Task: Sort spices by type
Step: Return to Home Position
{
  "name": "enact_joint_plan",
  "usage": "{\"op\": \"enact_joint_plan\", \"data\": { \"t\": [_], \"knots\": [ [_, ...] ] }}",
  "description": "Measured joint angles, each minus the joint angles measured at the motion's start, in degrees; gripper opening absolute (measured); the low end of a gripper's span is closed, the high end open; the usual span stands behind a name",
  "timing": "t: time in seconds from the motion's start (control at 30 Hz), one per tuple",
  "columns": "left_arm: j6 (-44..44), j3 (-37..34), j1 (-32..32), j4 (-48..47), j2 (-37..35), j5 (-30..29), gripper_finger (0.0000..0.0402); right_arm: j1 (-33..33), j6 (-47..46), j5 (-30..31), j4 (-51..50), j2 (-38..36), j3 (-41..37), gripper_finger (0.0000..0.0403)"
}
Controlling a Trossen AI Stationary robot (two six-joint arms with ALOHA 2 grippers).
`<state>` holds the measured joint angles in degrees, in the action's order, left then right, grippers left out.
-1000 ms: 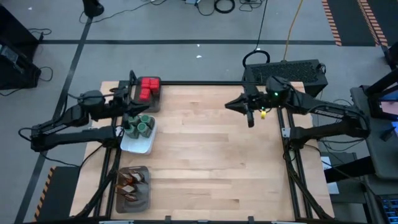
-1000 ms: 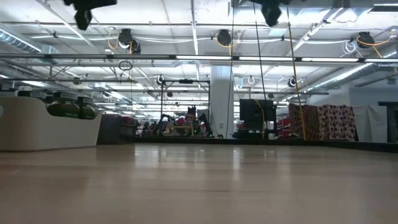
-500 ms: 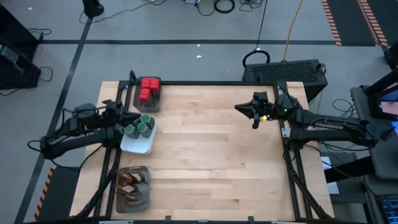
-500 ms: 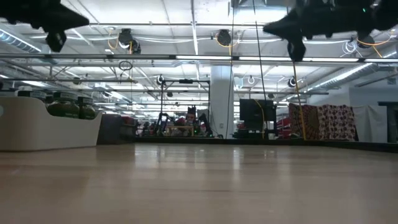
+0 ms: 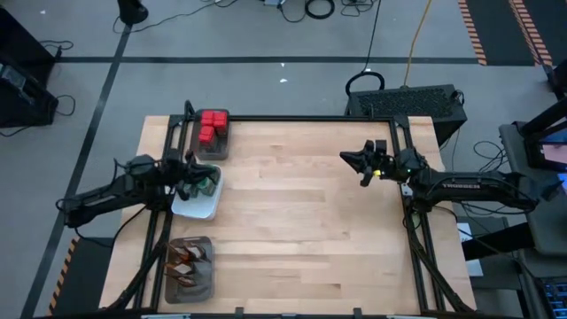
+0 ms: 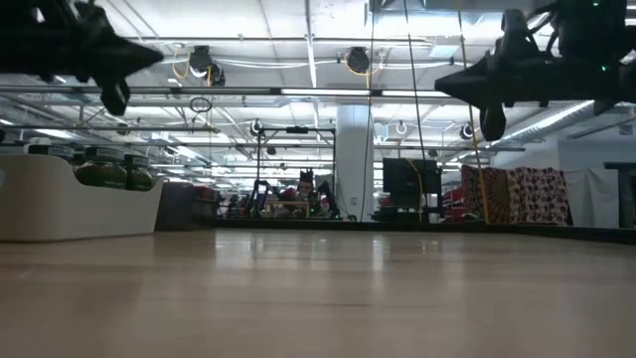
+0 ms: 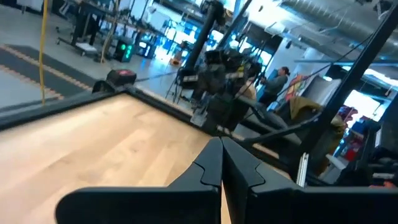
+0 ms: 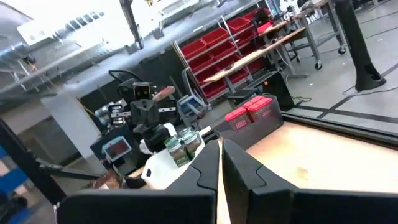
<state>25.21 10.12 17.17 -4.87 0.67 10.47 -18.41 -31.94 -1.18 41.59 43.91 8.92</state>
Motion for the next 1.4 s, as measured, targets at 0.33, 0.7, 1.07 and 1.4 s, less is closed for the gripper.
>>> {"op": "enact_joint_plan", "data": {
  "t": [0.33, 0.7, 1.07, 1.4],
  "knots": [
    [2.48, -7.98, 0.00, 4.91, 0.02, 0.56, 0.0005, 0.02, 2.43, -1.98, -0.55, -0.25, -0.61, 0.0000],
    [4.33, -8.58, 0.00, 5.74, 0.02, -3.52, 0.0006, -0.02, 9.15, -5.07, -15.08, -8.64, -0.62, 0.0000],
    [4.26, -8.58, 0.00, 5.32, 0.02, -7.68, 0.0006, -0.02, 11.13, -13.41, -19.00, -18.91, -8.08, 0.0000],
    [4.07, -8.55, 0.00, 5.32, 0.02, -7.69, 0.0006, 0.00, 12.41, -5.88, -30.92, -18.69, -8.12, 0.0000]
  ]
}}
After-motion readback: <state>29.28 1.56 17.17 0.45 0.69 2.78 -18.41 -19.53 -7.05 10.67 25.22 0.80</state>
